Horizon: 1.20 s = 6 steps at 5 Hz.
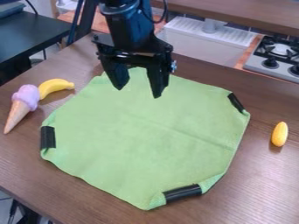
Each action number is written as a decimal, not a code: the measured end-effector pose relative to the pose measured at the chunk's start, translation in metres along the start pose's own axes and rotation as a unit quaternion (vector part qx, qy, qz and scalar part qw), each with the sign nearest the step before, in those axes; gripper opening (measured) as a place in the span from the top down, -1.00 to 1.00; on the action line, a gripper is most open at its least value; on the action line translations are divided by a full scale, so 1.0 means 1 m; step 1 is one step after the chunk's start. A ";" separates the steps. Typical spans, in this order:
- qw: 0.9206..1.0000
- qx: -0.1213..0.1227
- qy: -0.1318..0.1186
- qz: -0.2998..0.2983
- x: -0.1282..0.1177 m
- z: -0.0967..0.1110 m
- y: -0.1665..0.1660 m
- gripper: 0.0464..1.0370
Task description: Put the ice cream figure on the left side of the cloth
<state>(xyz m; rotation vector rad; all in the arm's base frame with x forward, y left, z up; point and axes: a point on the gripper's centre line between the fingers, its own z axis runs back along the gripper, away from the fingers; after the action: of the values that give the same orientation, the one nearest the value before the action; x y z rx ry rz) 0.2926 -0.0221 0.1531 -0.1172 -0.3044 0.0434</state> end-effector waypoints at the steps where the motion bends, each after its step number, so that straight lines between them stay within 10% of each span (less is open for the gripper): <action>1: 1.000 -0.001 0.015 0.002 -0.003 -0.008 0.001 -0.93; 4: 0.998 -0.032 0.032 0.040 -0.014 0.005 0.068 -0.93; 6: 0.997 0.063 -0.016 0.041 -0.026 -0.002 0.115 -0.93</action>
<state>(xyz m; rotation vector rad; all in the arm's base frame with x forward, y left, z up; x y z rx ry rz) 0.2655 0.0905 0.1290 -0.0035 -0.3287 0.1456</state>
